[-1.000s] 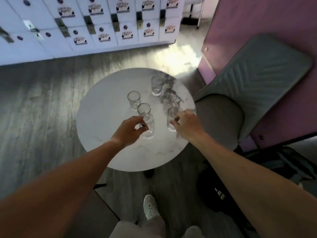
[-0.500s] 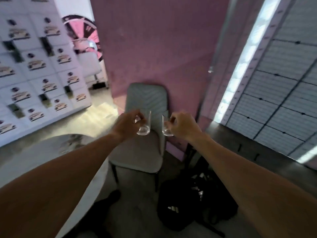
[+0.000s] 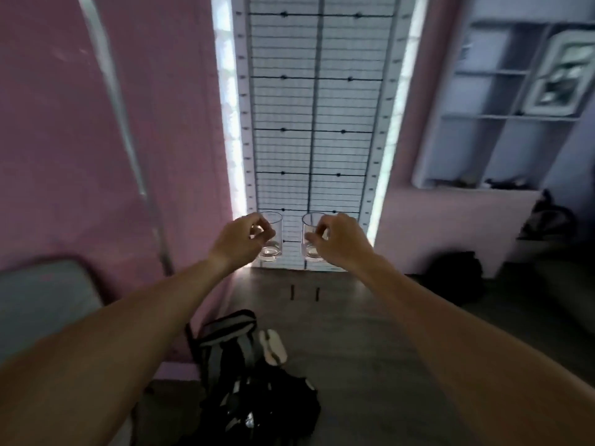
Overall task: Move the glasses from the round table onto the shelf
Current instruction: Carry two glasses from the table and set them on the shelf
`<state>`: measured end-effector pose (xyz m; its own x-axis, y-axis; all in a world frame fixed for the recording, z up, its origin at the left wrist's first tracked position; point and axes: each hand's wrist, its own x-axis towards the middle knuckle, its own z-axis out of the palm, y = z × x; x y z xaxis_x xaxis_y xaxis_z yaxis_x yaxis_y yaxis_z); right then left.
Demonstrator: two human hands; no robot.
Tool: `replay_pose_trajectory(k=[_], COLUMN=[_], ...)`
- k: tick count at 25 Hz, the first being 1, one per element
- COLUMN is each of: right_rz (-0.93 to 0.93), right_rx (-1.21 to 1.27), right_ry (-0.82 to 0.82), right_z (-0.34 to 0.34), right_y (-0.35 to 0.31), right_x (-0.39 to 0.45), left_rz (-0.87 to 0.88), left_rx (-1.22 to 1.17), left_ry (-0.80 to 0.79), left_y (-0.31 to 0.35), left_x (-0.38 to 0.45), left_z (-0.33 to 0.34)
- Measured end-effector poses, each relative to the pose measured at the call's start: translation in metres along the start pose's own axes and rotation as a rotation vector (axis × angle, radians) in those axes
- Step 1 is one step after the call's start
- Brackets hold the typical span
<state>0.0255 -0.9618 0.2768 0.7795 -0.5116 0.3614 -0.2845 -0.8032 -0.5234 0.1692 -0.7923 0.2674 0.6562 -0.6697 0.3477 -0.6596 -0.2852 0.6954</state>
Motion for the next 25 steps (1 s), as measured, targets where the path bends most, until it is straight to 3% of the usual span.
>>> replay_pose_trajectory(k=[10,18,25], right_rz=[0.283,0.38,0.392], right_rx=[-0.163,-0.192,-0.152], right_ry=[0.234,0.336,0.303], right_z=[-0.146,-0.218,-0.294], right_y=[0.196,0.3,0.401], right_x=[0.043,0.121,0.187], left_rz=[0.323,0.409,0.464], left_rx=[-0.179,-0.211,-0.193], left_ry=[-0.327,-0.387,-0.381], left_y=[0.134,0.217,0.275], left_x=[0.174,0.322,0.431], left_z=[0.206,0.317,0.407])
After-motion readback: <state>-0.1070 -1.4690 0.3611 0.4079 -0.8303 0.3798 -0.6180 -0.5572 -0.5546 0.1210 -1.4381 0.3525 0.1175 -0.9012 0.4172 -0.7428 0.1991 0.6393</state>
